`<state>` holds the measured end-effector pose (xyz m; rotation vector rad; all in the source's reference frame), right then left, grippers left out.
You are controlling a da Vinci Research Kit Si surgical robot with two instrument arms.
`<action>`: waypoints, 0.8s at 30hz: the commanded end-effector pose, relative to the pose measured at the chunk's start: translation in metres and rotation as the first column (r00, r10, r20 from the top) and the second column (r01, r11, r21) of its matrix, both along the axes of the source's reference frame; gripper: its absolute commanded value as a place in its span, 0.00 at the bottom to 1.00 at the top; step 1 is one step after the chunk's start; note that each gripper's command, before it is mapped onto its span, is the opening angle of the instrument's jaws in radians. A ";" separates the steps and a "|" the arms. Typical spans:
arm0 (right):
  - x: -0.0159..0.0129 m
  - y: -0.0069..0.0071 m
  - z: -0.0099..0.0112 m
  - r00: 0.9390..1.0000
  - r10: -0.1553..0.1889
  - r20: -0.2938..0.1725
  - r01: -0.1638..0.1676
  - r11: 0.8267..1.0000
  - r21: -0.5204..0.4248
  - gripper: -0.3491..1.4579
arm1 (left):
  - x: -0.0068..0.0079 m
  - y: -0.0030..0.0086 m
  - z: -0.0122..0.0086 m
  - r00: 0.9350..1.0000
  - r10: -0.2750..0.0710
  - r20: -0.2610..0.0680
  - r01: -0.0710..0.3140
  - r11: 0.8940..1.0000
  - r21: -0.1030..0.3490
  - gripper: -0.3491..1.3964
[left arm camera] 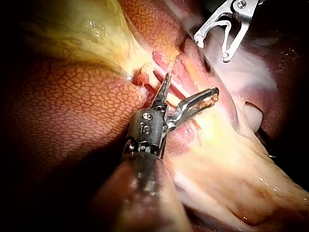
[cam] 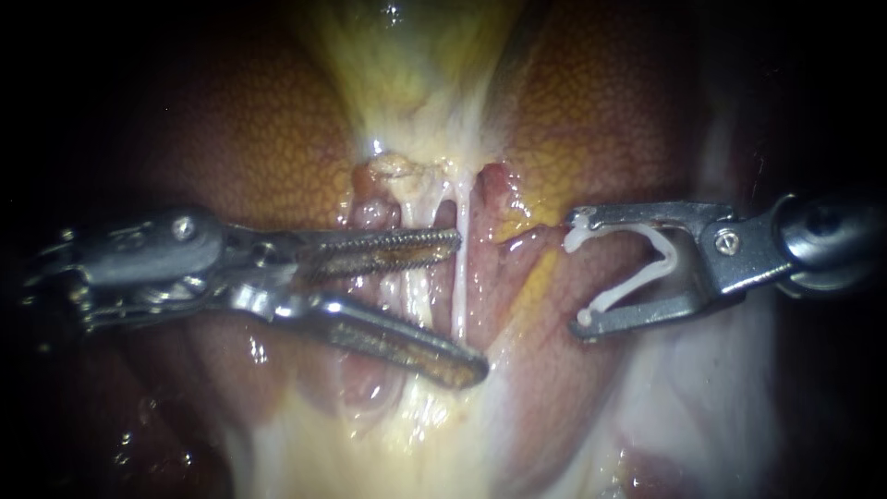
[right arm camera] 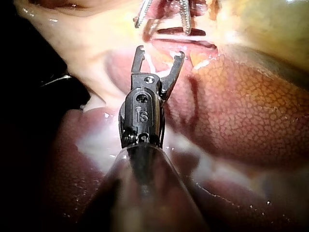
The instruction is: Grabbing gallbladder
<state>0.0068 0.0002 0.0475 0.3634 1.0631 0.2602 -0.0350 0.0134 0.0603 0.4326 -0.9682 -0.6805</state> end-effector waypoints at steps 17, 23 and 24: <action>0.0000 0.0000 0.0000 1.000 0.000 0.000 0.000 1.000 0.000 0.51 | 0.0020 0.0023 -0.0035 1.000 0.019 0.013 -0.019 1.000 -0.003 0.61; 0.0000 0.0000 0.0000 1.000 0.000 0.000 0.000 1.000 0.000 0.51 | 0.0026 0.0040 -0.0052 0.999 0.031 0.016 -0.031 0.999 -0.030 0.61; 0.0000 0.0000 0.0000 1.000 0.000 0.000 0.000 1.000 0.000 0.51 | 0.0027 0.0045 -0.0057 0.999 0.032 0.017 -0.031 0.999 -0.032 0.60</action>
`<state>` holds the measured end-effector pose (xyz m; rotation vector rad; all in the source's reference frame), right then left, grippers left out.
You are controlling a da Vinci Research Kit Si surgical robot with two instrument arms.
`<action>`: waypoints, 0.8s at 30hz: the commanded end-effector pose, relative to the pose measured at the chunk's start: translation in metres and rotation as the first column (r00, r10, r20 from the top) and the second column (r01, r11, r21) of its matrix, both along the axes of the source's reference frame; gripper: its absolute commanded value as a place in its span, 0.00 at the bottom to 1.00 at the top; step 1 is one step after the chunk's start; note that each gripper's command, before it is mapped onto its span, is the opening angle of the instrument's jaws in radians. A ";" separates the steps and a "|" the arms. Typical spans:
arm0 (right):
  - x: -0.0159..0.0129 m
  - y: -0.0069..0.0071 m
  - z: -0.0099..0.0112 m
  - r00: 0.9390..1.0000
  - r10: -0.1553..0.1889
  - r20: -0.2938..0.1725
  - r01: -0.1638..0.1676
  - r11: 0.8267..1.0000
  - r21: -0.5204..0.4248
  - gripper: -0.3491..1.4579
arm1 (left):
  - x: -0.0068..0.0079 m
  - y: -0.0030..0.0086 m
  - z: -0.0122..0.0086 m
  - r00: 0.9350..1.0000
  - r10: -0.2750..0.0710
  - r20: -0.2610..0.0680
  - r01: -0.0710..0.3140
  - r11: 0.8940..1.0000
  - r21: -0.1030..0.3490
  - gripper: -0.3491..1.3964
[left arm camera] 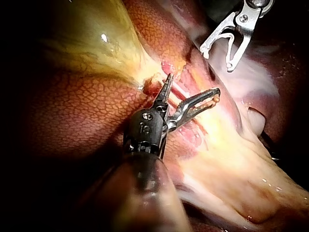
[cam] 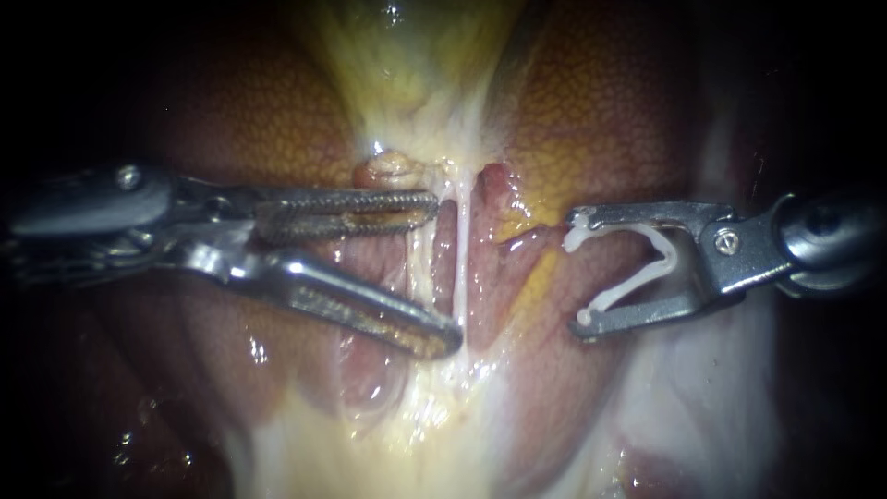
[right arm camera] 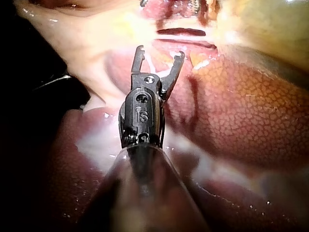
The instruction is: Grabbing gallbladder
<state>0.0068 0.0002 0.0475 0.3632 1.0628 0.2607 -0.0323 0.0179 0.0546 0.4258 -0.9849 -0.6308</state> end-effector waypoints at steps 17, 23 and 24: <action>0.0000 0.0000 0.0000 1.000 0.000 0.000 0.000 1.000 0.000 0.51 | 0.0008 0.0039 -0.0016 1.000 -0.009 0.007 0.009 0.999 -0.036 0.57; 0.0000 0.0000 0.0000 1.000 0.000 0.000 0.000 1.000 0.000 0.51 | 0.0016 0.0048 0.0009 1.000 -0.010 0.005 0.010 0.999 -0.042 0.57; 0.0000 0.0000 0.0000 1.000 0.000 0.000 0.000 1.000 0.000 0.51 | 0.0017 0.0048 0.0013 1.000 -0.010 0.005 0.010 0.999 -0.043 0.57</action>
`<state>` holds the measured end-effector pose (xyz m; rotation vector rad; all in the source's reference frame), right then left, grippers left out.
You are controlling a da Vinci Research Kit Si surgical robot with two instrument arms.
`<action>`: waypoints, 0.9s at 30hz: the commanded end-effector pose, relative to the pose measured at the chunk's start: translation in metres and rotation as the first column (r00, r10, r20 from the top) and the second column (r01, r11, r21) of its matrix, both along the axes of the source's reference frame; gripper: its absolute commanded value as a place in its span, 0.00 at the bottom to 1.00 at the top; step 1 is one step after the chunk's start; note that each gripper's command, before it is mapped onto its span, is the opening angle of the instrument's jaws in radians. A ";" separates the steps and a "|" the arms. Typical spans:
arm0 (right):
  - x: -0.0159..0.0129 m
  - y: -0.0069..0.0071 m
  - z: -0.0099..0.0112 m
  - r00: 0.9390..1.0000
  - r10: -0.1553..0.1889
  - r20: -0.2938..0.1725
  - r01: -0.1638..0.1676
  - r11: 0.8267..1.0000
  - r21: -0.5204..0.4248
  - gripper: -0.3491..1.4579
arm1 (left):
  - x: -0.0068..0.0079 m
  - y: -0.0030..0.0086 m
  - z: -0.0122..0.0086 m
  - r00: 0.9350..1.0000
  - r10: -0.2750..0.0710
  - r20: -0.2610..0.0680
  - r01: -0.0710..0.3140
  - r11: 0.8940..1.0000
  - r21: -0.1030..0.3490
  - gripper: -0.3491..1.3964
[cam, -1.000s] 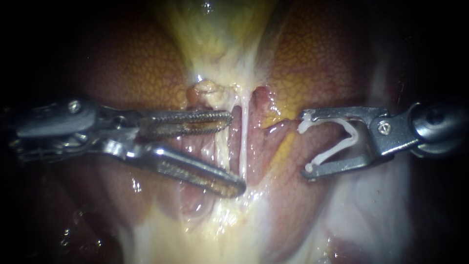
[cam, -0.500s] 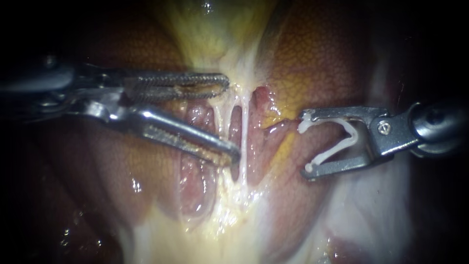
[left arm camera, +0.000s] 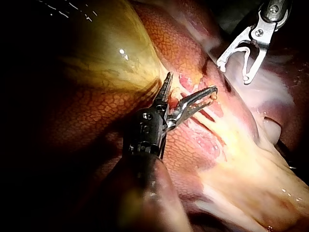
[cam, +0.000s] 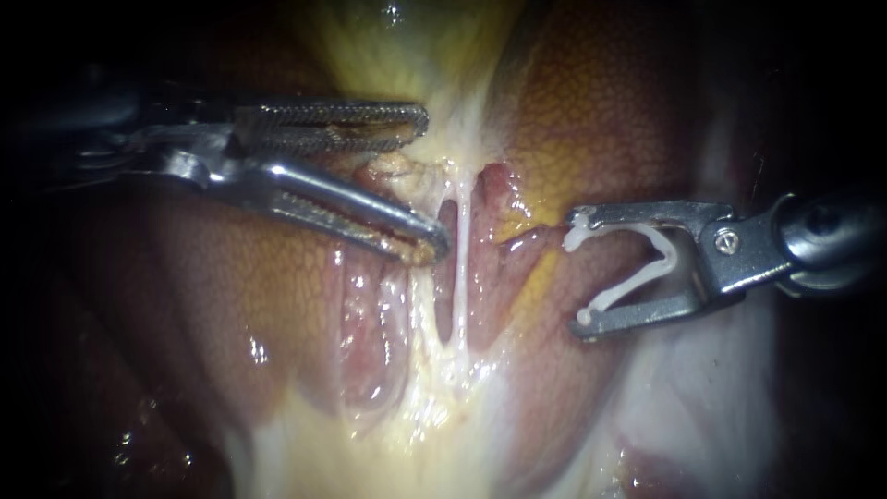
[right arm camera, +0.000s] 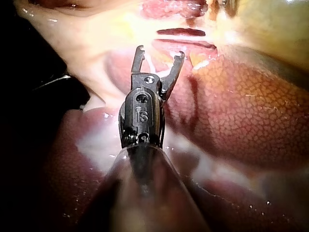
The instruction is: Grabbing gallbladder
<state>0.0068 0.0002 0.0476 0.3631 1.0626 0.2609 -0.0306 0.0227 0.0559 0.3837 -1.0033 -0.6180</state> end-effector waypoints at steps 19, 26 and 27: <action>0.0000 0.0000 0.0000 1.000 0.000 0.000 0.000 1.000 0.000 0.51 | 0.0023 -0.0012 0.0039 0.999 0.023 -0.025 -0.024 0.999 -0.022 0.43; 0.0000 0.0000 0.0000 1.000 0.000 0.000 0.000 1.000 0.000 0.51 | 0.0036 -0.0009 0.0042 0.999 0.040 -0.021 -0.041 0.998 -0.042 0.35; 0.0000 0.0000 0.0000 1.000 0.000 0.000 0.000 1.000 0.000 0.51 | 0.0037 -0.0009 0.0042 0.999 0.046 -0.020 -0.047 0.998 -0.051 0.33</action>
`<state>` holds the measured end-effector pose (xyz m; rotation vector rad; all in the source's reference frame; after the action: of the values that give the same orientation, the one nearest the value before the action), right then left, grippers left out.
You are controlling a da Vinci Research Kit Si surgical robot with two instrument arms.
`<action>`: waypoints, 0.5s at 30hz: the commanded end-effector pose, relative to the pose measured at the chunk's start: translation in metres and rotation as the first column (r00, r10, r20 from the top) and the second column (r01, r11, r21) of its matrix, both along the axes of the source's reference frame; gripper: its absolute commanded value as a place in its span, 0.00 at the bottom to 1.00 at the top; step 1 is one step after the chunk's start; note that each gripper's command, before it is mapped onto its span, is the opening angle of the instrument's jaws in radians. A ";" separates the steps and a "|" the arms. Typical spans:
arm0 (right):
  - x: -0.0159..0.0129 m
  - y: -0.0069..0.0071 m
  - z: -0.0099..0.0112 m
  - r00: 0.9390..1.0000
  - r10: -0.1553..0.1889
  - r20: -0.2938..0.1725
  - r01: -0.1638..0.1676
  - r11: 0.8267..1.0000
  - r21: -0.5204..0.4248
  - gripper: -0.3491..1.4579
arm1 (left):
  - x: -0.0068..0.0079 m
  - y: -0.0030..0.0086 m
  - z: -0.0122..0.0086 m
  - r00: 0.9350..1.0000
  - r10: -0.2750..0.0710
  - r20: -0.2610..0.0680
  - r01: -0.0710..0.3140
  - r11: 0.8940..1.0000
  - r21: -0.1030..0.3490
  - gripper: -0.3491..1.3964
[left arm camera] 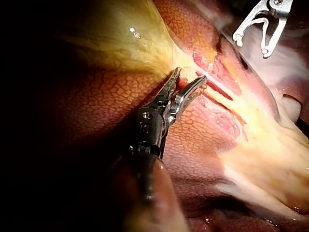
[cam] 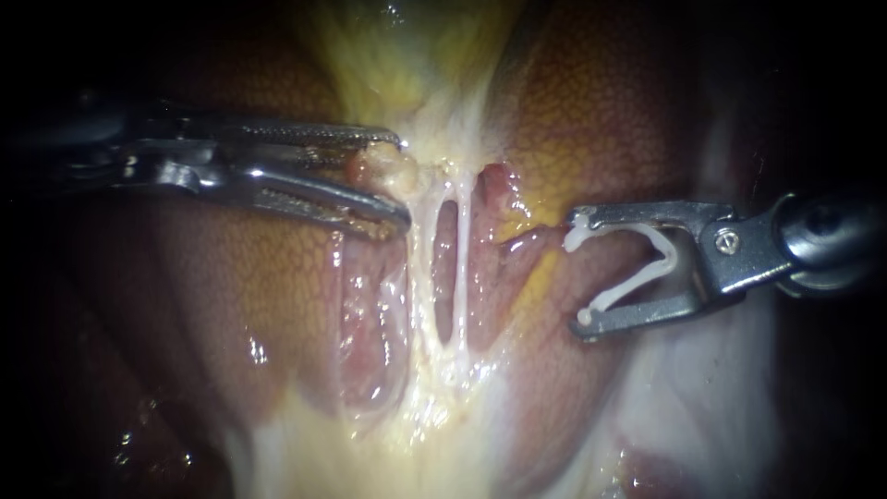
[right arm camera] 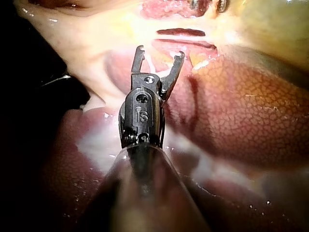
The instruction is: Grabbing gallbladder
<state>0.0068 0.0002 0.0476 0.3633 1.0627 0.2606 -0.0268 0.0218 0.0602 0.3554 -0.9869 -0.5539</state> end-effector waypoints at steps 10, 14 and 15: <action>0.0000 0.0000 0.0000 1.000 0.000 0.000 0.000 1.000 0.000 0.51 | 0.0012 0.0003 -0.0007 1.000 0.018 0.006 -0.018 1.000 -0.019 0.08; 0.0000 0.0000 0.0000 1.000 0.000 0.000 0.000 1.000 0.000 0.51 | 0.0015 0.0002 -0.0012 1.000 0.021 0.002 -0.021 1.000 -0.016 0.00; 0.0000 0.0000 0.0000 1.000 0.000 0.000 0.000 1.000 0.000 0.51 | 0.0016 0.0001 -0.0014 1.000 0.022 0.000 -0.022 1.000 -0.015 0.00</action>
<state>0.0068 0.0002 0.0476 0.3633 1.0629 0.2605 -0.0252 0.0218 0.0585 0.3527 -0.9809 -0.5256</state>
